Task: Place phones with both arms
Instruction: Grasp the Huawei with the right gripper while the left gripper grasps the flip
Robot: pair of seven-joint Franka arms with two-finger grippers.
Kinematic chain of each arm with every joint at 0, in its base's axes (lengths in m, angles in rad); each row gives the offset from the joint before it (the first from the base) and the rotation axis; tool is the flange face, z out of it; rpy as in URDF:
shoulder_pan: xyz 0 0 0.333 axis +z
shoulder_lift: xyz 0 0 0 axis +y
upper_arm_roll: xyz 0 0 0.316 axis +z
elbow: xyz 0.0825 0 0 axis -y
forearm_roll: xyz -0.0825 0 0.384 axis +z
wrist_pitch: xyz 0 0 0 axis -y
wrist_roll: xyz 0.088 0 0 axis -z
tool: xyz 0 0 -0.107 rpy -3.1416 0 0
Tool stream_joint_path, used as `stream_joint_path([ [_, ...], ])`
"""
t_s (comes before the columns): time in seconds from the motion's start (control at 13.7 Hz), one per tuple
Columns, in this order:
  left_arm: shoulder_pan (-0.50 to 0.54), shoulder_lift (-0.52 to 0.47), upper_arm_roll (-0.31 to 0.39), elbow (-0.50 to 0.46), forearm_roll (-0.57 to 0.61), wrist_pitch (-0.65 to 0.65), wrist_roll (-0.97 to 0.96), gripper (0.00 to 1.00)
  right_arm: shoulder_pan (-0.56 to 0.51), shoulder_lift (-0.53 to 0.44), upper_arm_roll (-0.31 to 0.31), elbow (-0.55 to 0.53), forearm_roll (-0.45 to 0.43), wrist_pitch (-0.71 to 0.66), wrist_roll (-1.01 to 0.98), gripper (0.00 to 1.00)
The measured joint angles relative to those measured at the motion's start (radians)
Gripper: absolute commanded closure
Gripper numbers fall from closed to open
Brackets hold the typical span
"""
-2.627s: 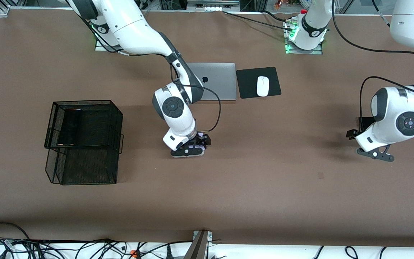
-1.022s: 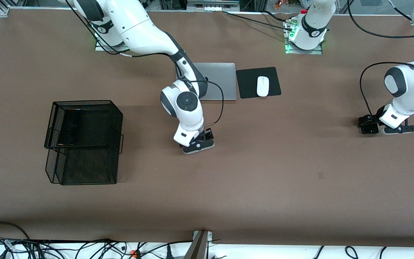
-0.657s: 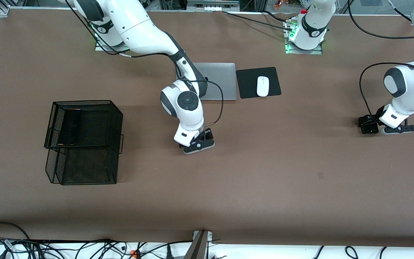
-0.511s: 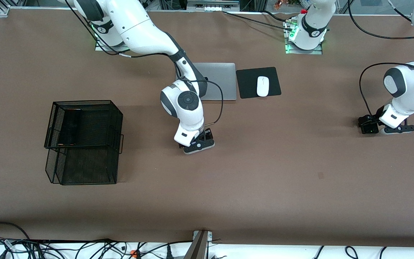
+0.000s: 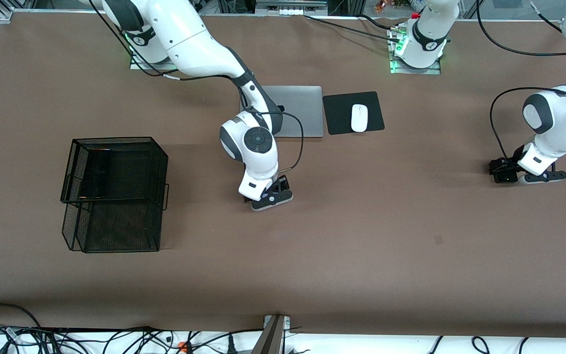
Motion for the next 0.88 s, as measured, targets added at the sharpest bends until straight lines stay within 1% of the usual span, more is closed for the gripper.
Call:
stream_joint_path([
  [0.15,0.003,0.0,0.0,0.0,0.0,0.0,0.0,0.0,0.0,0.0,0.0,0.001,0.0,0.0,-0.001,0.01],
  [0.22,0.005,0.001,0.0,0.0,0.0,0.001,0.0,0.0,0.0,0.0,0.0,0.001,0.0,0.0,-0.001,0.14],
  [0.29,0.007,0.003,0.0,0.0,0.0,0.004,0.0,0.0,0.001,0.0,0.0,0.001,0.0,0.0,-0.002,0.39],
  [0.36,0.009,0.006,0.0,0.0,0.0,0.011,0.0,0.0,0.001,0.0,0.0,0.002,0.0,0.001,-0.004,0.66],
  [0.44,0.01,0.012,0.0,0.0,0.0,0.018,0.0,0.0,0.002,-0.001,0.002,0.005,-0.001,0.0,-0.007,0.84],
  [0.51,0.011,0.018,0.0,0.0,0.0,0.023,0.0,0.0,0.001,-0.005,0.001,0.005,-0.001,-0.004,-0.011,0.95],
  [0.58,0.011,0.02,0.0,0.0,0.0,0.028,-0.001,0.07,0.0,-0.003,-0.001,0.005,-0.001,-0.004,-0.013,1.0],
  [0.66,0.012,0.02,0.0,0.0,0.0,0.028,-0.002,0.25,-0.001,-0.004,-0.004,0.005,-0.001,-0.003,-0.014,1.0],
  [0.8,0.012,0.02,-0.002,0.0,-0.001,0.029,-0.012,0.68,-0.009,-0.009,-0.017,0.009,-0.001,-0.006,-0.014,1.0],
  [0.88,0.012,0.019,-0.003,0.001,-0.001,0.032,-0.018,0.85,-0.02,-0.023,-0.028,0.014,0.0,-0.02,-0.014,1.0],
])
